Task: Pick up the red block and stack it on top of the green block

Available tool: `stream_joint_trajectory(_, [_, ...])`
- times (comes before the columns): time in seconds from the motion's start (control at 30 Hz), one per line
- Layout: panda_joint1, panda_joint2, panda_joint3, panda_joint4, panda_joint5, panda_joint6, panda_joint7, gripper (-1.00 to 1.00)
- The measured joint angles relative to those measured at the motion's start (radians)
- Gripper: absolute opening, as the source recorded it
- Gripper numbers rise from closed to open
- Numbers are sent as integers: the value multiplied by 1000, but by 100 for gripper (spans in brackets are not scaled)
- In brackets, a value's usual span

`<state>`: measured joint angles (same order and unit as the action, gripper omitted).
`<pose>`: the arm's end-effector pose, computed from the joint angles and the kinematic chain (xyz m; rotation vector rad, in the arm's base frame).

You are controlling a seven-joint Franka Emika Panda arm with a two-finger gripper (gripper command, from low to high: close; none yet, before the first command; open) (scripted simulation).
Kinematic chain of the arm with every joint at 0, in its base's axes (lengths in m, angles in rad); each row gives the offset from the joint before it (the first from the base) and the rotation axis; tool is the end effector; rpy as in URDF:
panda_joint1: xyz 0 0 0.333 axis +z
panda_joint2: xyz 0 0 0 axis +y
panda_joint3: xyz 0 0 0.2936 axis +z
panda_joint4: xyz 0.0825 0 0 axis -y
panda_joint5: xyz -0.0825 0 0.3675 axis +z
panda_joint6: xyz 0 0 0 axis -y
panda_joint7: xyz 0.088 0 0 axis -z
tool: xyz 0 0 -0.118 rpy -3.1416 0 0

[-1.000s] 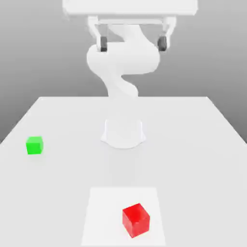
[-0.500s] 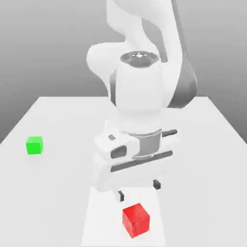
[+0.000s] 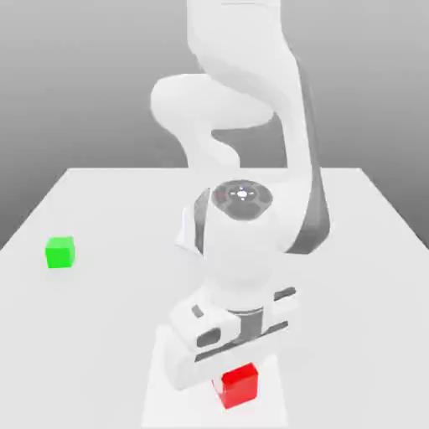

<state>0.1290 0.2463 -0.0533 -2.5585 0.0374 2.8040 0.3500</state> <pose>0.4378 0.0300 0.1601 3.1038 -0.4818 -0.0002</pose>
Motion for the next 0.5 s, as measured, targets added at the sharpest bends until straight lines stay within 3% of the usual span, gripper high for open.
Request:
stream_joint_trajectory(0.17, [-63,-146,-87,-40,-62,-97,59,-100])
stream_joint_trajectory(0.5, [-492,-345,-299,-157,-251,-152,253,-100])
